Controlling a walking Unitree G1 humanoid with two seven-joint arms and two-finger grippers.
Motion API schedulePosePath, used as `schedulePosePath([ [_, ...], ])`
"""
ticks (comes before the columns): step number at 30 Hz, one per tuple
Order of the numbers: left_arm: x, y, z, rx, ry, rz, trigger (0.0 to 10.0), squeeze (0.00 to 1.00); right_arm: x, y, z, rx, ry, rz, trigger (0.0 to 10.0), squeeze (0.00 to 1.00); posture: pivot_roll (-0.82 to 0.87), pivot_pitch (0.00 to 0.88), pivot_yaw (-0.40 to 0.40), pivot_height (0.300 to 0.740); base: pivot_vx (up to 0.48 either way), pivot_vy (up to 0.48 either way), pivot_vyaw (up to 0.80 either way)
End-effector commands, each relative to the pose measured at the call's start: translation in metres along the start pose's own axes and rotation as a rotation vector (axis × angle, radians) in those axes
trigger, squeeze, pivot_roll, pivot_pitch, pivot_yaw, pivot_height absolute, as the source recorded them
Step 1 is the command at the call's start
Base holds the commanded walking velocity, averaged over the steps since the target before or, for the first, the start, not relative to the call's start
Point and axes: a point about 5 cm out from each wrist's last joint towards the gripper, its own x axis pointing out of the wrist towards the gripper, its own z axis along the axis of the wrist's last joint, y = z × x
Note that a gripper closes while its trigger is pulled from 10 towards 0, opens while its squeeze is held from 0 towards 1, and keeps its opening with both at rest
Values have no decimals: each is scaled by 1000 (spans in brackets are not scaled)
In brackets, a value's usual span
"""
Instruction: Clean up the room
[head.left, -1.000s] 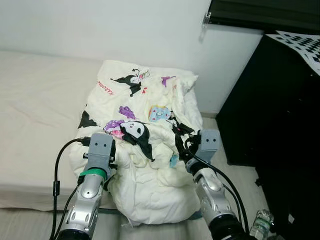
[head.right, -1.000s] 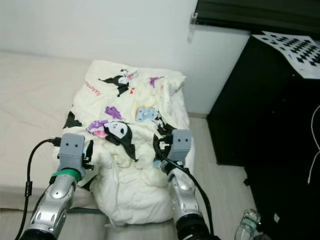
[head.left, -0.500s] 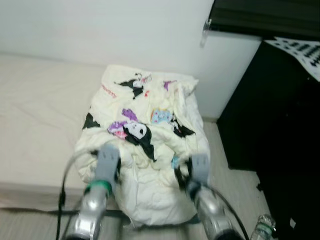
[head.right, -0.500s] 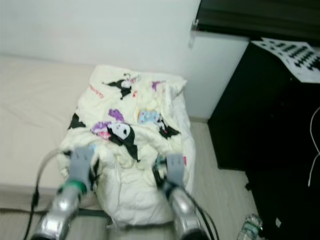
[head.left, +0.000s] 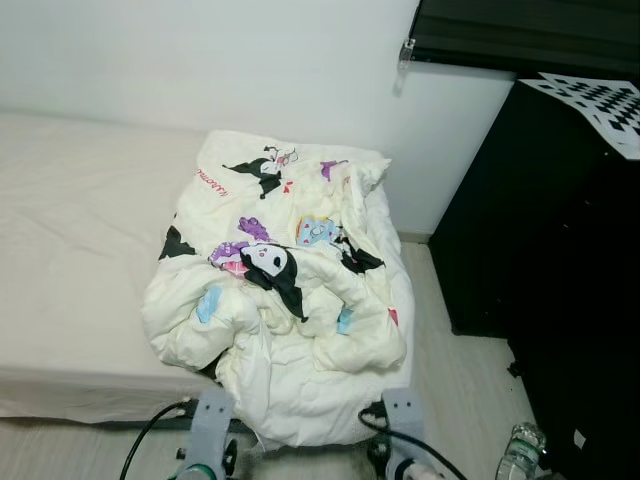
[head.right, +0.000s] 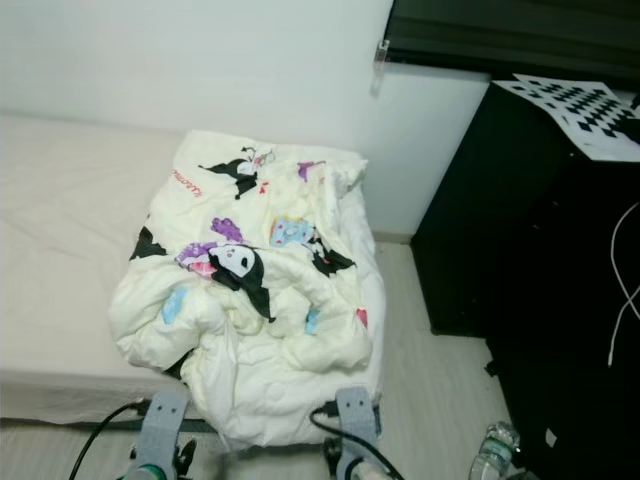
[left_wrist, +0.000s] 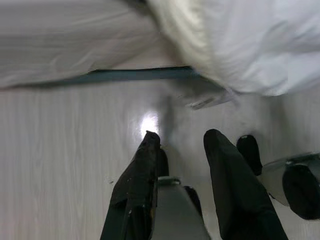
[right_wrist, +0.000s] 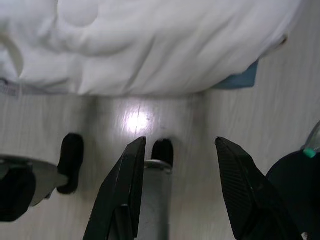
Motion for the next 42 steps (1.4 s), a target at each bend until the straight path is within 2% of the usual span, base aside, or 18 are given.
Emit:
schedulePosePath([
  [1,-1,-5,-8,-6,20,-18,10000,0,-1,1,-7,-20,26,3,10000,0,27,0,-23,740,0,0,0],
  [4,-2,-13,-11,37,22,-56,10000,0,-1,1,-8,-29,29,5,10000,0,27,0,-25,740,0,0,0],
  [9,-2,-13,-10,42,18,-49,10000,0,-2,-2,-10,-39,38,-2,10000,0,26,0,-31,740,0,0,0],
  [11,-2,-13,-9,36,5,-44,10000,0,-2,-2,-11,-47,40,3,10000,0,26,0,-32,740,0,0,0],
  [16,1,-12,4,-49,-53,-18,10000,0,-1,0,-8,-29,30,10,10000,0,15,0,-28,740,0,0,0],
  [19,2,-13,10,-38,-81,-29,10000,0,0,0,-2,-23,7,12,10000,0,16,0,-31,740,0,0,0],
  [23,2,-15,17,-46,-118,-37,10000,0,1,3,5,-71,-30,25,10000,0,14,0,-33,740,0,0,0],
  [27,3,-15,20,-30,-126,-37,10000,0,2,4,10,-93,-47,16,10000,0,13,0,-35,740,0,-480,800],
  [30,3,-14,20,-25,-122,-27,10000,0,2,4,11,-73,-44,21,10000,0,10,0,-36,740,0,-480,800],
  [32,3,-10,18,-55,-118,9,10000,0,2,3,11,-58,-56,18,10000,0,6,0,-39,740,0,0,400],
  [34,3,-10,17,-58,-120,7,10000,0,2,0,9,10,-39,-1,10000,0,5,0,-42,740,0,0,0],
  [42,2,-4,18,-44,-151,36,10000,0,1,-1,7,-12,-36,5,10000,0,6,0,-48,740,0,0,0],
])
